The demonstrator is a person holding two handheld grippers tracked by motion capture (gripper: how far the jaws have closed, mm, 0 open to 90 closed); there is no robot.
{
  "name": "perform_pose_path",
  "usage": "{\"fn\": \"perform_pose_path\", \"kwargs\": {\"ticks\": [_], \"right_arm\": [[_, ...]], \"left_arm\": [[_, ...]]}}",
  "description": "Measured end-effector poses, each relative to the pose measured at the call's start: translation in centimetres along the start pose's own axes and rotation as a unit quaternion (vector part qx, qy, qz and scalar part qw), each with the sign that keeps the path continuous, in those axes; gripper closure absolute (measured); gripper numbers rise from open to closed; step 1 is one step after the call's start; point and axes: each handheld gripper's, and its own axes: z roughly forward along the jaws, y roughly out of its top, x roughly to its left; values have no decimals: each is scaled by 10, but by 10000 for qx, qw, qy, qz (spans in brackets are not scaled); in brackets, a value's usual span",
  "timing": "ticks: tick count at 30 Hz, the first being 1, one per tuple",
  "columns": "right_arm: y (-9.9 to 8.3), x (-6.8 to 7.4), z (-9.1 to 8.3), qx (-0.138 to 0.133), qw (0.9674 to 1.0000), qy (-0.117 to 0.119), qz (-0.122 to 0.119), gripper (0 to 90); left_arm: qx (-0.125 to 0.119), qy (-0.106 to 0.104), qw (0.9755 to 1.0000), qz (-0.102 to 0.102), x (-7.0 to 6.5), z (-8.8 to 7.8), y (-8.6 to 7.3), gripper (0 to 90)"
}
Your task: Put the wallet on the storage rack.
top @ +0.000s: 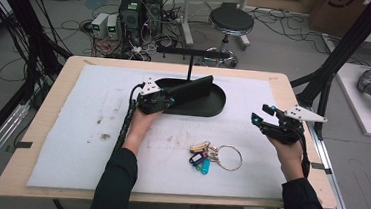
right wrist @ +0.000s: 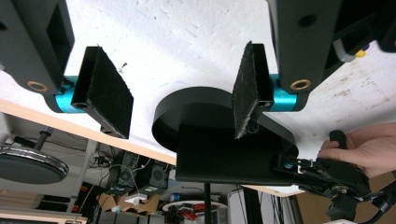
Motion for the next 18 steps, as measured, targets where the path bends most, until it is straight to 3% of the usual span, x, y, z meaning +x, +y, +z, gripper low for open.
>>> {"fn": "perform_pose_path", "kwargs": {"ticks": [7, 10, 16, 18], "right_arm": [[0, 0, 1, -1, 10000, 7, -14, 391], [0, -1, 1, 1, 10000, 14, 21, 389], [0, -1, 1, 5, 10000, 1, 27, 383], [0, -1, 1, 9, 10000, 3, 15, 382]], "left_arm": [[163, 145, 9997, -75, 1, -7, 5, 346], [173, 61, 9998, -94, 1, -15, 10, 254], [370, 210, 9991, 64, -6, -37, 26, 239], [377, 180, 9991, 8, -9, -45, 31, 239]]}}
